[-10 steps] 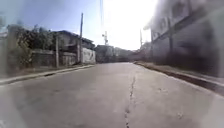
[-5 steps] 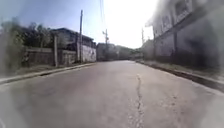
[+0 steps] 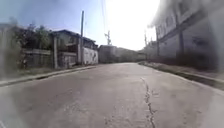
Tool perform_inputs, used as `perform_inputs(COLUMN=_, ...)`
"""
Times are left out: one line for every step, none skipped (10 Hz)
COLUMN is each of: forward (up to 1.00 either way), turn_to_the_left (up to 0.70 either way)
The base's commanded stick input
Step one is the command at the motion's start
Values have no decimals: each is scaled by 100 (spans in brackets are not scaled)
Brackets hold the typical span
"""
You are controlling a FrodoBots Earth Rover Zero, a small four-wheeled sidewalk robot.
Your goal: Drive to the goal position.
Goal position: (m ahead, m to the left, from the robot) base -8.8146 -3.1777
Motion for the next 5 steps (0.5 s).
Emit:
perform_inputs(forward=100, turn_to_the_left=-40)
perform_inputs(forward=100, turn_to_the_left=-40)
perform_inputs(forward=100, turn_to_the_left=-39)
perform_inputs(forward=100, turn_to_the_left=-37)
perform_inputs(forward=100, turn_to_the_left=-16)
